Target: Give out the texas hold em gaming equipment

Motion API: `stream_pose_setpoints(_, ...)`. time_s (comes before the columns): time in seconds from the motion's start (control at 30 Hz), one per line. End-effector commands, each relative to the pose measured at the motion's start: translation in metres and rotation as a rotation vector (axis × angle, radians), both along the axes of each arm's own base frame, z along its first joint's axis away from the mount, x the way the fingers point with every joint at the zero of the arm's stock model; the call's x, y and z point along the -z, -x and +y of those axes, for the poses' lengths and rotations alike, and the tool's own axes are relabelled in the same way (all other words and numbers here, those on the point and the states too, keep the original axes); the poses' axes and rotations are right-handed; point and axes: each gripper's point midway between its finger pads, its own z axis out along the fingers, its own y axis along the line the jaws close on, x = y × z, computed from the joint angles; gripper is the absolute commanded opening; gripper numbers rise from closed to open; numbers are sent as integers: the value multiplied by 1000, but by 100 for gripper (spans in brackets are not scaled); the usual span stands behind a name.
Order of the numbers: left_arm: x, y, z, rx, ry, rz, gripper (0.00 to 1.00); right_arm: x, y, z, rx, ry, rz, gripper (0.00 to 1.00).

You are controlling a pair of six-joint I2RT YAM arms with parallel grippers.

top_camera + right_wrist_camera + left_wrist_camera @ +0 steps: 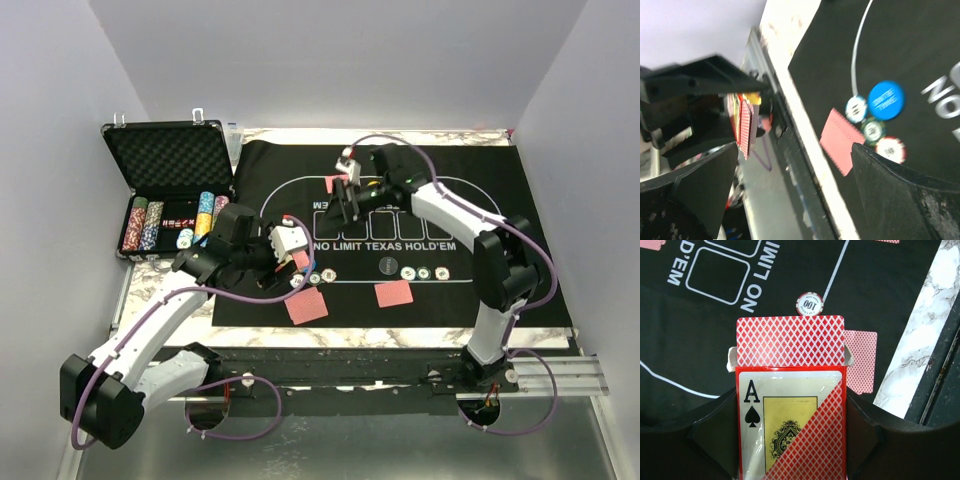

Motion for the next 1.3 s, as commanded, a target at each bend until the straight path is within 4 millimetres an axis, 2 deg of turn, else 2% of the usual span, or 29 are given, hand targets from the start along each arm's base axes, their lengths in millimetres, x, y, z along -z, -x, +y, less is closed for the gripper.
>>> stream_pose_setpoints(0.0,-21,-6,-16,56,36,-52,0,-10,56,19,-134,-70,75,100)
stream_pose_setpoints(0.13,-22,-6,-22,71,37,-48,0,-9,80,30,-199,-87,91,100)
stream_pose_setpoints(0.23,-23,-6,-25,80,35,-45,0,-7,88,33,-223,-93,101,100)
stream_pose_setpoints(0.53,-28,-4,-32,86,55,-35,0,3,85,45,-219,-75,99,97)
stream_pose_setpoints(0.7,-31,-5,-33,78,63,-33,0,8,83,48,-214,-61,93,91)
stream_pose_setpoints(0.83,-30,-5,-32,74,59,-39,0,18,84,44,-209,-13,86,81)
stream_pose_setpoints(0.93,-31,-3,-31,77,63,-40,0,28,83,39,-188,31,88,69)
stream_pose_setpoints(1.03,-30,-2,-30,76,61,-43,0,27,81,35,-173,27,102,54)
stream_pose_setpoints(1.1,-28,-1,-29,77,57,-46,0,24,79,31,-168,22,103,48)
stream_pose_setpoints(1.17,-27,-1,-28,75,55,-45,0,20,78,27,-164,19,98,42)
stream_pose_setpoints(1.27,-26,0,-28,76,54,-44,0,15,76,19,-156,14,88,39)
